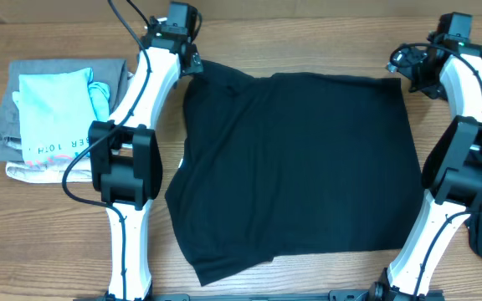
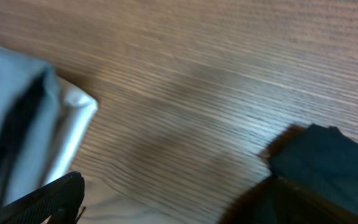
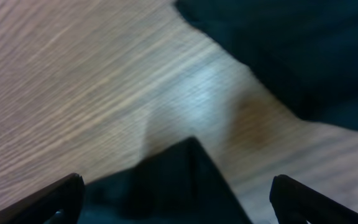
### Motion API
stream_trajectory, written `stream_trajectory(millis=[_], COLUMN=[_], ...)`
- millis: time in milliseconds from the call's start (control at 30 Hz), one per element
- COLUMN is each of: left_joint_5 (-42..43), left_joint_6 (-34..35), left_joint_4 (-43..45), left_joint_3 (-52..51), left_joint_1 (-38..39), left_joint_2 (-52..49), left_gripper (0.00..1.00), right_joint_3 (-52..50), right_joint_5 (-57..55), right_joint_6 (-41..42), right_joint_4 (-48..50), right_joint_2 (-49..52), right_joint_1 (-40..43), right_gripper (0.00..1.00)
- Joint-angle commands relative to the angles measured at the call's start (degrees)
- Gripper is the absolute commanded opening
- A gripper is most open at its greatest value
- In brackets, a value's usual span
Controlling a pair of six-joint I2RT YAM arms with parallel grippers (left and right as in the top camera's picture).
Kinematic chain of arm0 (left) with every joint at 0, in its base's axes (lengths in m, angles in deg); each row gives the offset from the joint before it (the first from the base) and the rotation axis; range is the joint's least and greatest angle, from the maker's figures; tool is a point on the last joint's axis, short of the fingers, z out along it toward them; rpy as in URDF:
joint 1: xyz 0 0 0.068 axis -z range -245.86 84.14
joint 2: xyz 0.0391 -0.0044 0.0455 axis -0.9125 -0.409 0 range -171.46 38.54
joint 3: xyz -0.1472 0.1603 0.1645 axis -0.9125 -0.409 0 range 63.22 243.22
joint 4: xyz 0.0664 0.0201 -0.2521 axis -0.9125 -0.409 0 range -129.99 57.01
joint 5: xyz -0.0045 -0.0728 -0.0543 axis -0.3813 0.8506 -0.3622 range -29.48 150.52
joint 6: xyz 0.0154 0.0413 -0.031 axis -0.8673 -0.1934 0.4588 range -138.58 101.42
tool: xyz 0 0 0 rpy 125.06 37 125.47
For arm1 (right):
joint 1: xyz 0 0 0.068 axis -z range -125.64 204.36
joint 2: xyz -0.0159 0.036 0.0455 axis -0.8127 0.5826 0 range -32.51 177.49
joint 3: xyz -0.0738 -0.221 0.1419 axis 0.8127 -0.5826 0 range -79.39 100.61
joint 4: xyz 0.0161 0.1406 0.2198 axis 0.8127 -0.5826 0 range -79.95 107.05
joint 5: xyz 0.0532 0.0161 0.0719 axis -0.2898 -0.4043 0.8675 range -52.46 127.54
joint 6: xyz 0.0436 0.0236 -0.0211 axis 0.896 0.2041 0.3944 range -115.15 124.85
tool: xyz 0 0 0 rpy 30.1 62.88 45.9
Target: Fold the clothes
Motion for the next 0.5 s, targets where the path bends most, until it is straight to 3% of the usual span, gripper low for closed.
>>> stream_trajectory(millis=[0,67,167,233,400,467], left_joint_5=[1.6,3.1,9.4,12.0,12.6,12.9], left_joint_6=[-4.6,-4.3,-4.4,-5.0,-4.9,-3.4], left_joint_4=[-2.0,-4.6,-10.3,-13.6,-24.0,-29.2], left_joint_3=[6.3,8.9,11.3,11.3,11.2,11.1], left_joint_1=[-0.8,-1.0,-1.1,-1.1,-2.0,-3.3], left_joint_2=[5.8,8.2,12.5,14.4,14.3,13.2], left_gripper=[0.98,0.95,0.72,0.65,0.65,0.6], right_joint_3=[4.7,6.5,8.6,8.8,8.8,8.8], right_joint_5=[0.9,0.9,0.9,0.9,0.9,0.9], right_joint_6=[-2.7,-2.7,-2.7,-2.7,-2.7,-2.7], right_joint_4=[-0.8,-3.2,-10.1,-14.5,-22.5,-25.0], right_joint_2=[-5.4,-7.5,-11.0,-13.1,-15.6,-15.7], right_joint_1=[-0.4,-0.1,0.3,0.7,2.2,3.2], right_gripper=[1.0,1.0,1.0,1.0,1.0,1.0])
